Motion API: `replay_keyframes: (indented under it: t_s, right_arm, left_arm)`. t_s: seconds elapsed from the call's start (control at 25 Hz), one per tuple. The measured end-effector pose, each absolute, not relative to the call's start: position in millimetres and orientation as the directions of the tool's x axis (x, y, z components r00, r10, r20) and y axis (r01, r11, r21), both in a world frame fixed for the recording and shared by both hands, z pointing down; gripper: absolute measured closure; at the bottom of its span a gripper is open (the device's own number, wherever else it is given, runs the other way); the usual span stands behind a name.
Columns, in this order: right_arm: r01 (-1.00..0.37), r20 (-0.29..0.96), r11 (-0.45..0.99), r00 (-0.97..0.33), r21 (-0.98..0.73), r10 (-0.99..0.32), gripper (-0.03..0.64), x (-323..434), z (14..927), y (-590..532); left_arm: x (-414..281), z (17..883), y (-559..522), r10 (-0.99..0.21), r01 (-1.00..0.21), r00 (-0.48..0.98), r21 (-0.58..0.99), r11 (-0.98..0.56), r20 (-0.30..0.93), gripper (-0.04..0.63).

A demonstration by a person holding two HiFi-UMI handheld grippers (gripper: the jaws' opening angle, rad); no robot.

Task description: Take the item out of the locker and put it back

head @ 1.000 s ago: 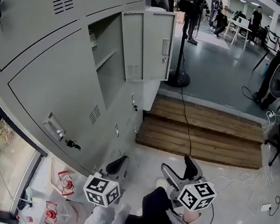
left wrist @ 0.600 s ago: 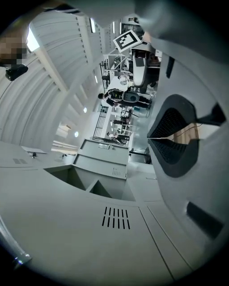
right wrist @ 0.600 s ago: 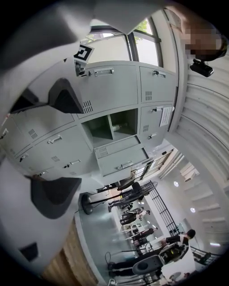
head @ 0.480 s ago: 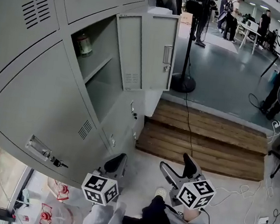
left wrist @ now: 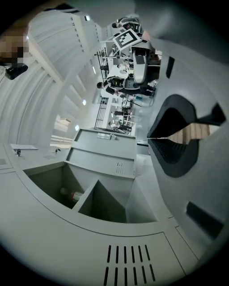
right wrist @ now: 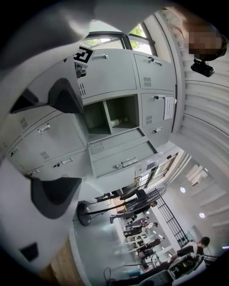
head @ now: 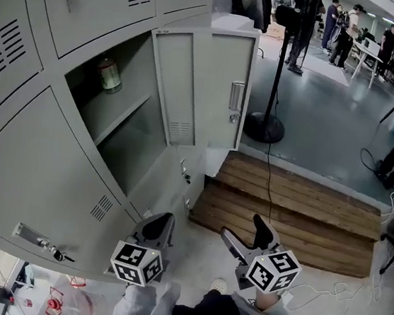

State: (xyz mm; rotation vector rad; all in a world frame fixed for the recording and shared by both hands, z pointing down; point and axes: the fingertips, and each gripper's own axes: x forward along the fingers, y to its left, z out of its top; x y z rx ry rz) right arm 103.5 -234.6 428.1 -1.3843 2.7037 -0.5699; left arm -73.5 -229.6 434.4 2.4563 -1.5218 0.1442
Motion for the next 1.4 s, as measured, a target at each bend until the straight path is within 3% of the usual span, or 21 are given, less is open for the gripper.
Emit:
replay_keyframes:
  t_s: [0.76,1.4]
  right_arm:
    - [-0.696,0.101,0.633,-0.696,-0.338,-0.711,0.169,132.8,434.5,-328.8]
    - [-0.522,-0.023,0.811,-0.837,-0.264,-0.546,0.169,40.3,376.7,-347.5]
  left_arm:
    - [-54.1,434.1,-299.6,-0.933,-0.949,0.307,0.133,-0.286,0.189,0.581]
    - [-131.6,393.4,-267.7,-0.988,-0.99,0.103,0.107,-0.091,0.113,0.581]
